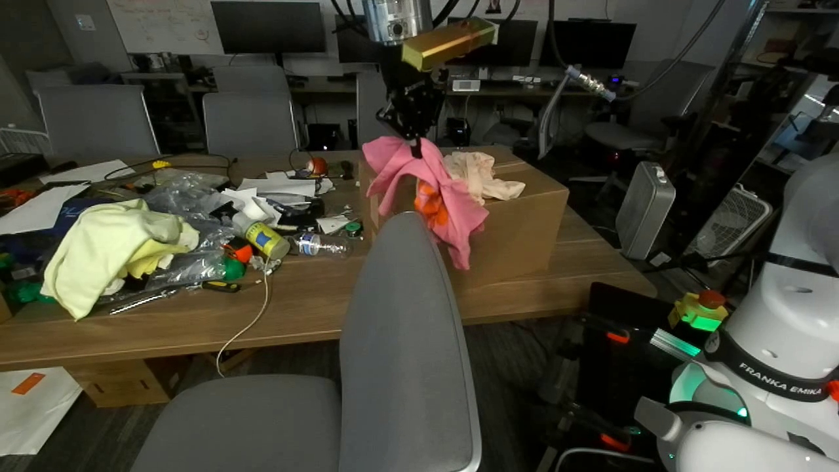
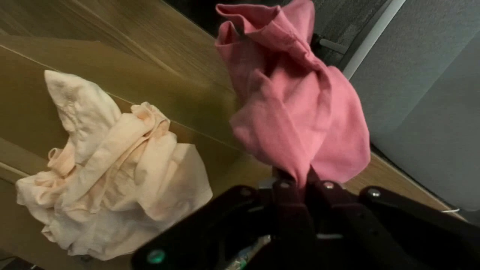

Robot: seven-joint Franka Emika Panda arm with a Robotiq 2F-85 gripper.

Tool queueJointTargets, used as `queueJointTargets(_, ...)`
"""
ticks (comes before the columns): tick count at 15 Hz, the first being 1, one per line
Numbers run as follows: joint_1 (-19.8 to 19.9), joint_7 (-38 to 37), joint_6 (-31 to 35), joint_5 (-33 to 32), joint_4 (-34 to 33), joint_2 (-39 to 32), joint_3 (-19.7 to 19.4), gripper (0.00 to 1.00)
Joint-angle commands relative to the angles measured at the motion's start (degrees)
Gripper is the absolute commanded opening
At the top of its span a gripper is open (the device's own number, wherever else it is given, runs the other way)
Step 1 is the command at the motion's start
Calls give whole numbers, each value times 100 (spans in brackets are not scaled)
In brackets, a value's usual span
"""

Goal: Place the t-shirts on the brown box

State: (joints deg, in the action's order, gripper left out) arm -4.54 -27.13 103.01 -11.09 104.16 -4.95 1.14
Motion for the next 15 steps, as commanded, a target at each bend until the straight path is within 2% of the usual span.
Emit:
queueJointTargets(1, 230, -440, 103, 47, 7, 295, -181, 9)
queueJointTargets(15, 1216, -1679, 461, 544, 188, 1052, -823, 9)
